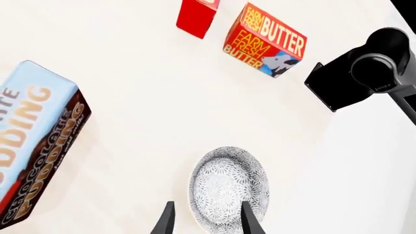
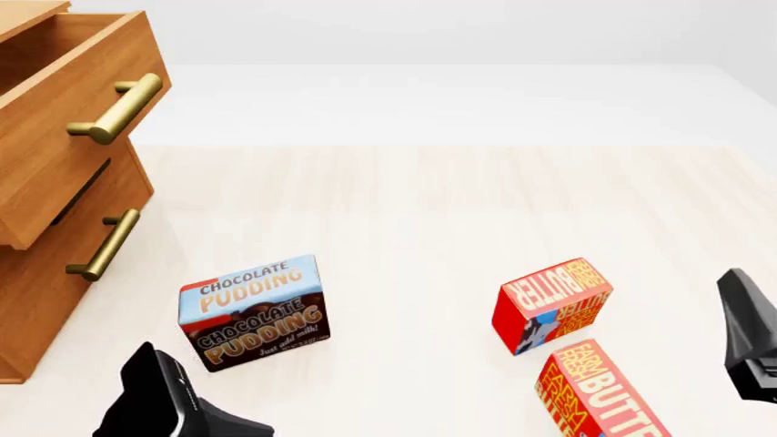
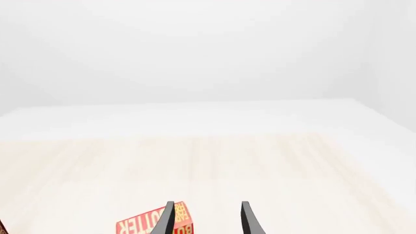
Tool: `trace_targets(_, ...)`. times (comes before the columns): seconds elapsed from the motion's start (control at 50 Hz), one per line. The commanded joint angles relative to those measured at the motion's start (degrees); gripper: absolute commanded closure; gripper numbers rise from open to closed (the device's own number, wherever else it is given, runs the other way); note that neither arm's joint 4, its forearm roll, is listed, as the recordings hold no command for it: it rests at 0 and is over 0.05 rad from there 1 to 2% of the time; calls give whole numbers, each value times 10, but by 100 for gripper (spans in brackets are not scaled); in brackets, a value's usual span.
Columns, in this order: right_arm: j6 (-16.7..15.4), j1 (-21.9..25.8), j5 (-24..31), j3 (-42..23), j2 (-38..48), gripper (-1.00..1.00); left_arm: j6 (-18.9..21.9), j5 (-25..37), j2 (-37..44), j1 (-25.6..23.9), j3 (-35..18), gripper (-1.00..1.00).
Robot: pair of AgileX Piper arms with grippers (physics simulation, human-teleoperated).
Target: Put the bowl in the top drawer of the cabinet.
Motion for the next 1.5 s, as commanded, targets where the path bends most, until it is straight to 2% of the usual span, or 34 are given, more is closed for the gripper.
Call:
trace_targets(0.02, 0, 1, 0, 0, -1, -100, 10, 2, -2, 10, -1, -100)
trace_targets(0.3, 1, 0, 0, 0, -1, -100, 6, -34, 24, -8, 11, -100)
trace_targets(0.34, 1, 0, -1, 0, -1, -100, 17, -31, 27, 0, 9, -100)
trace_targets(0.42, 1, 0, -1, 0, -1, -100, 15, -39, 29, 1, 13, -100)
trace_targets(0.54, 1, 0, -1, 0, -1, -100, -2, -67, 35, -6, 31, -100)
trace_targets(0.56, 0, -1, -1, 0, -1, -100, 7, -77, 50, -1, 34, -100)
trace_targets(0.6, 0, -1, 0, 0, -1, -100, -4, -87, 50, -5, 40, -100)
trace_targets(0.86, -1, -2, 1, 0, 0, -100, -5, -131, 86, -12, 51, -100)
trace_targets(1.02, -2, -3, 2, 0, 0, -100, -3, -153, 97, 6, 66, -100)
trace_targets(1.22, -3, -4, 3, 0, 2, -100, -13, -184, 124, -12, 70, -100)
trace_targets(1.5, -5, -5, 3, 0, 3, -100, -5, -185, 128, 0, 68, -100)
